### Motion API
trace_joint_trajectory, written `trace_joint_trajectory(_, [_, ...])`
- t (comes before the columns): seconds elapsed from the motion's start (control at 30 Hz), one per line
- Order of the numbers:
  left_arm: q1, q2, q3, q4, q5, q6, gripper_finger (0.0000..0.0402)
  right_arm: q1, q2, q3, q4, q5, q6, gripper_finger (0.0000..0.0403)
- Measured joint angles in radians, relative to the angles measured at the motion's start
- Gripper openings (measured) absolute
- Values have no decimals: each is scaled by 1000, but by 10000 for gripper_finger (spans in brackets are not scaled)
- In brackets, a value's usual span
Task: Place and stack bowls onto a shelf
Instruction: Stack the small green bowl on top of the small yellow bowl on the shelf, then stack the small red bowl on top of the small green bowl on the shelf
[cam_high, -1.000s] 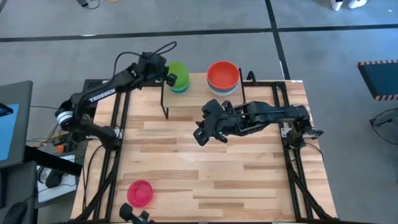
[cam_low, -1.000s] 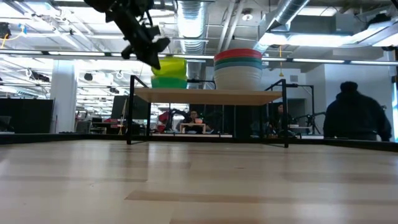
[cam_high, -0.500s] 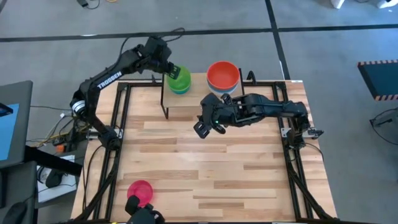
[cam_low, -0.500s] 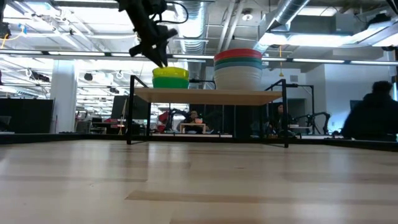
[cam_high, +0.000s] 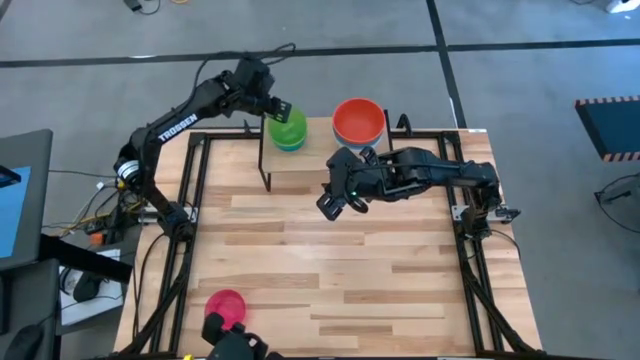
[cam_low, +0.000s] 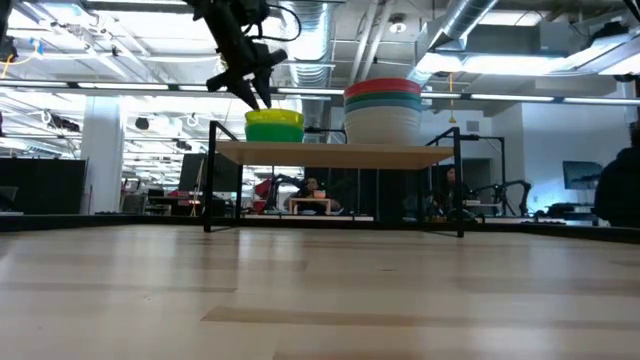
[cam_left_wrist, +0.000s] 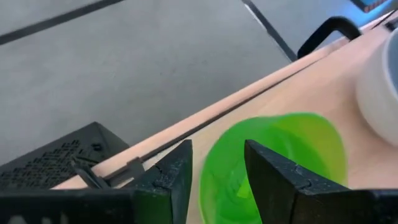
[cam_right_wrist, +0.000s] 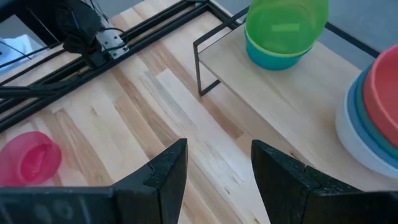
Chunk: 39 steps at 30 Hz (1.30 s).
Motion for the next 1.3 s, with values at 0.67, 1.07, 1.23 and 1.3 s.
trace_joint_trajectory(0.67, [-80, -96, -12, 19, -19, 2, 130, 42, 4, 0, -4, 1, 37, 202])
trace_joint_trajectory(1.07, [-401, -419, -240, -71, -172, -18, 130, 40, 4, -179, 263, -136, 100, 202])
trace_joint_trajectory(1.23, [-550, -591, -427, -71, -164, -96, 130, 40, 8, -322, 547, -246, 141, 202])
trace_joint_trajectory(1.3, [-613, -660, -489, -72, -150, -125, 130, 41, 7, -378, 662, -260, 171, 201])
